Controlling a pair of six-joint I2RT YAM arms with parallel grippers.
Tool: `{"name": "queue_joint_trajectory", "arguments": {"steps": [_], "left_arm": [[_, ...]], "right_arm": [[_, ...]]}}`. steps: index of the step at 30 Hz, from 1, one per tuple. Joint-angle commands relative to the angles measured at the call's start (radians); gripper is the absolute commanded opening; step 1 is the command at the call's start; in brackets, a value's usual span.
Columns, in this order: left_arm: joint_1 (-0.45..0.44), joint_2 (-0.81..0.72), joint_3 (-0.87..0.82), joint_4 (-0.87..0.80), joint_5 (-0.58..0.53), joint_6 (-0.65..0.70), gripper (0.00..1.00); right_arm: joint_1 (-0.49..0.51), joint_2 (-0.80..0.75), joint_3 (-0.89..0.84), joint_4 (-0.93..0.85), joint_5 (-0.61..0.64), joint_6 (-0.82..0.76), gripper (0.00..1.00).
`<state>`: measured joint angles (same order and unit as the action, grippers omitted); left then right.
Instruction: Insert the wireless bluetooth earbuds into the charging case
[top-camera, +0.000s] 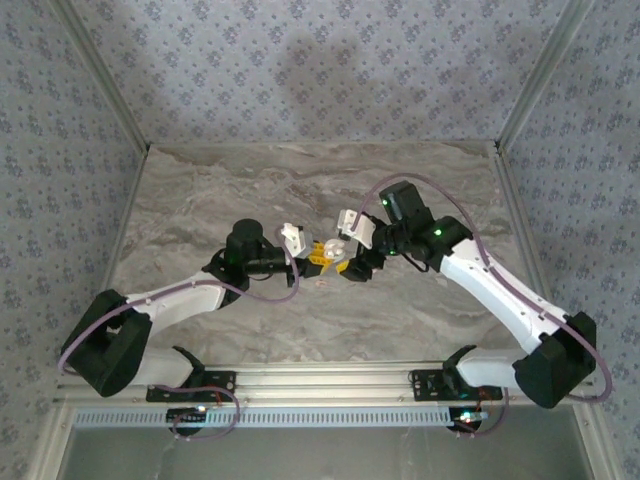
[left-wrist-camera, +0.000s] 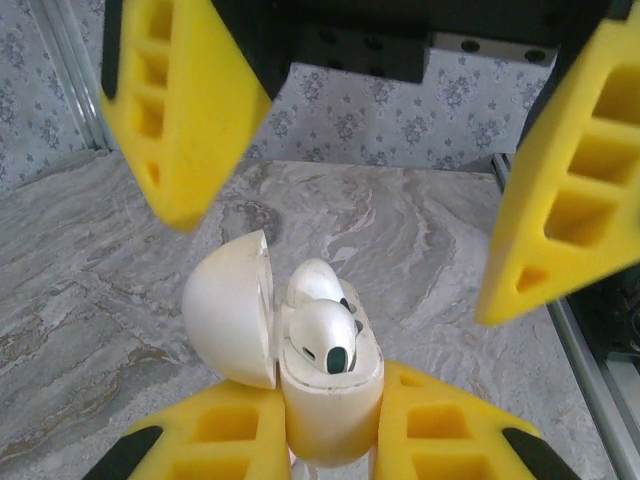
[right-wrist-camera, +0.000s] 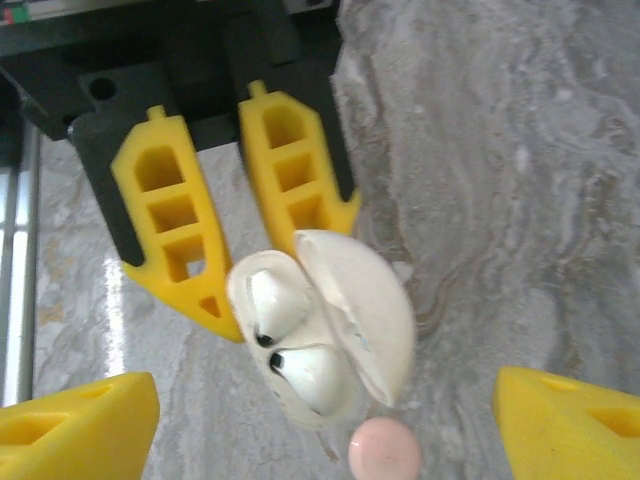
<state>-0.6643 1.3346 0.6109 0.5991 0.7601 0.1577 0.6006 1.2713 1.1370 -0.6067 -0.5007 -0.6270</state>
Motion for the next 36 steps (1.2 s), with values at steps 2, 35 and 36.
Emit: {"name": "queue_joint_trajectory", "arguments": {"steps": [2,35,36], "left_arm": [[-0.008,-0.023,0.039,-0.004,0.027,0.013,0.07],[0.231,0.031,0.243,-0.538,-0.245,-0.673,0.07],[0.256,0.043,0.277,-0.609,-0.233,-0.666,0.07]], "right_arm": [[0.013,0.026,0.04,-0.063,-0.083,-0.046,0.83],[-0.043,-0.184,-0.277,0.253,0.419,1.056,0.62],[-0.043,-0.164,-0.272,0.249,0.424,1.076,0.62]]}}
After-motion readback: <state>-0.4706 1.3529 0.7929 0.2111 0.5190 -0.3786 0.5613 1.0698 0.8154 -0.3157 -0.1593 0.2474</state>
